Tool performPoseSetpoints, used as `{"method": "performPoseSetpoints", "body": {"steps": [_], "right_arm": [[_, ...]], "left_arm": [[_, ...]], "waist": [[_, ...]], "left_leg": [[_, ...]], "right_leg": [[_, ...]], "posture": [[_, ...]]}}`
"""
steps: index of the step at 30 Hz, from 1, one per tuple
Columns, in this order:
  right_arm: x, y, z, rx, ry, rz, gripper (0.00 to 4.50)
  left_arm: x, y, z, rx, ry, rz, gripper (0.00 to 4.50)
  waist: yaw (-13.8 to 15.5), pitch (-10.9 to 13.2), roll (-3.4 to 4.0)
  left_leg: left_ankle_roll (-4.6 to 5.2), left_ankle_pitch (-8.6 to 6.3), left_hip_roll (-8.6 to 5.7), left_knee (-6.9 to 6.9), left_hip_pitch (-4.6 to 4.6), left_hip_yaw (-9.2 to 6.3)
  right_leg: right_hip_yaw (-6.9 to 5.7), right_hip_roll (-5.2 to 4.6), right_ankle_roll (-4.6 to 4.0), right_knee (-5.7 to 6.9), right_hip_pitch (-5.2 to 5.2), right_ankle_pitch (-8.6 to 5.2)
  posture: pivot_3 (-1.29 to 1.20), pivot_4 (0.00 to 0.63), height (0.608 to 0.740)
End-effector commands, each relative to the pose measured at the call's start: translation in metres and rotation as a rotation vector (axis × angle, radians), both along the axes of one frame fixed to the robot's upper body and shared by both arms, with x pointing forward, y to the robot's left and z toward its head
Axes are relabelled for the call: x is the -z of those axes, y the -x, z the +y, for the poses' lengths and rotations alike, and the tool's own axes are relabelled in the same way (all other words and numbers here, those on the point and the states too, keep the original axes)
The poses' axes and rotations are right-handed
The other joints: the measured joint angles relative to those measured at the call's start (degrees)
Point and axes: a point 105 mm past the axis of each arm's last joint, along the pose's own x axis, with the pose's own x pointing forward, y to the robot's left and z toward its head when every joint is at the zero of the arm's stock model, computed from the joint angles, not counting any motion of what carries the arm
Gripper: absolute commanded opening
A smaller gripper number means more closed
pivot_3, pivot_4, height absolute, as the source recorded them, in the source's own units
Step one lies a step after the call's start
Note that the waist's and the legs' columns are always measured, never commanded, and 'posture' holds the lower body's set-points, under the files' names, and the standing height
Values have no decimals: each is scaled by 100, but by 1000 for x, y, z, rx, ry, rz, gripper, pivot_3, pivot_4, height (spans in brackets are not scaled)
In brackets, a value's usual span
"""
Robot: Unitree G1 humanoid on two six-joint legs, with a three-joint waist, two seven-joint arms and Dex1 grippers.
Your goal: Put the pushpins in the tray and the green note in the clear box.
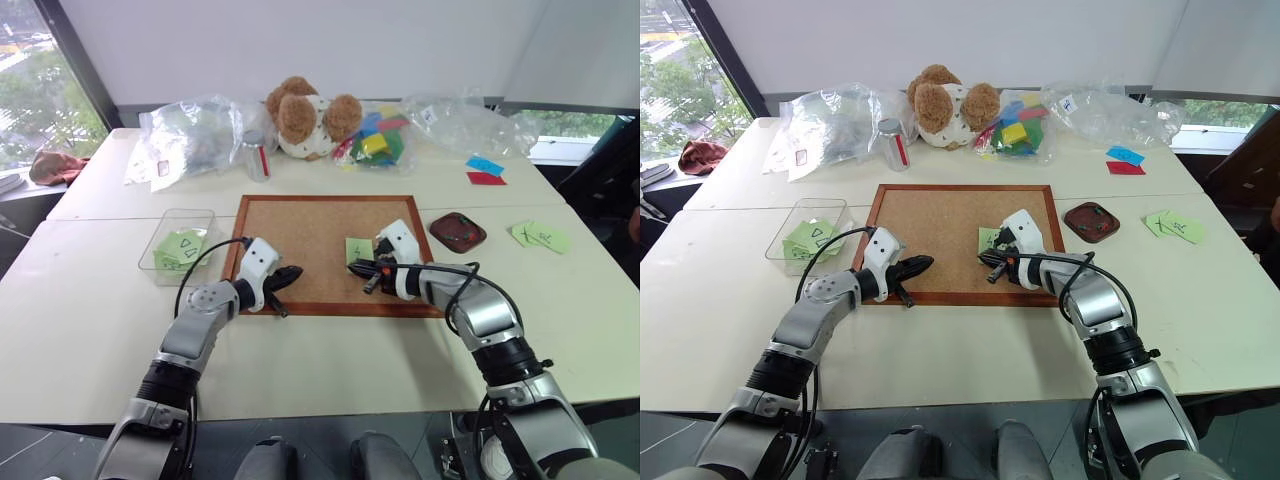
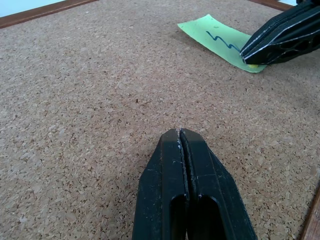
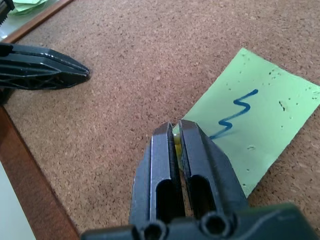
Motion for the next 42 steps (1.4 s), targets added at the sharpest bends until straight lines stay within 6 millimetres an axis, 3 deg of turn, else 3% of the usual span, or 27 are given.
{"method": "performPoseSetpoints", "body": {"steps": [1, 10, 18, 23, 27, 33, 38, 42], "right_arm": [[-16, -1, -2, 1, -11, -52, 14], [-67, 3, -4, -10, -42, -164, 14], [-82, 11, -4, -27, -35, -191, 14], [-88, 21, 0, -65, -9, -213, 14], [-93, 28, 0, -90, 18, -229, 0], [-99, 37, 1, -142, 65, -256, 0], [-103, 44, 5, -192, 94, -271, 0], [-104, 50, 11, -231, 109, -276, 0]], "left_arm": [[33, 10, 6, -10, -49, 114, 0], [36, 11, 5, -8, -49, 126, 0], [38, 11, 4, -10, -45, 132, 0], [9, -1, 1, -30, 83, 129, 0], [-32, -12, 1, -37, 260, 137, 1286], [-81, -24, -2, -25, 564, 275, 4449], [-103, -30, -15, 6, 797, 460, 4449], [-99, -32, -33, 11, 879, 610, 4449]], "waist": [[0, 0, 0], [13, 0, 1], [16, 0, 0], [32, 0, 0], [31, 4, -7], [34, 8, -12], [31, 11, -18], [30, 20, -33]], "left_leg": [[0, 0, 0, -1, 0, 0], [-1, 1, 0, -3, -7, 0], [13, -7, 0, -3, -2, -2], [14, -8, 0, -2, -2, -3], [19, -11, 0, 3, -7, -3], [13, -7, 0, 4, -21, -5], [-8, 5, -1, 5, -23, -5], [-11, 6, -1, 6, -23, -4]], "right_leg": [[0, 0, 0, 0, 0, 0], [1, 0, 0, -1, -9, 0], [-1, 0, 0, -3, -1, 0], [-1, -1, 0, -3, 0, 0], [-2, -1, 0, -3, -1, 0], [-6, -1, 0, -1, -17, 0], [-6, 0, 1, -3, -18, 1], [-6, 0, 1, -2, -19, 1]], "posture": [[0, 150, 740], [0, 150, 740], [0, 150, 740], [0, 150, 740], [0, 150, 740], [0, 150, 740], [0, 150, 740], [0, 150, 740]]}}
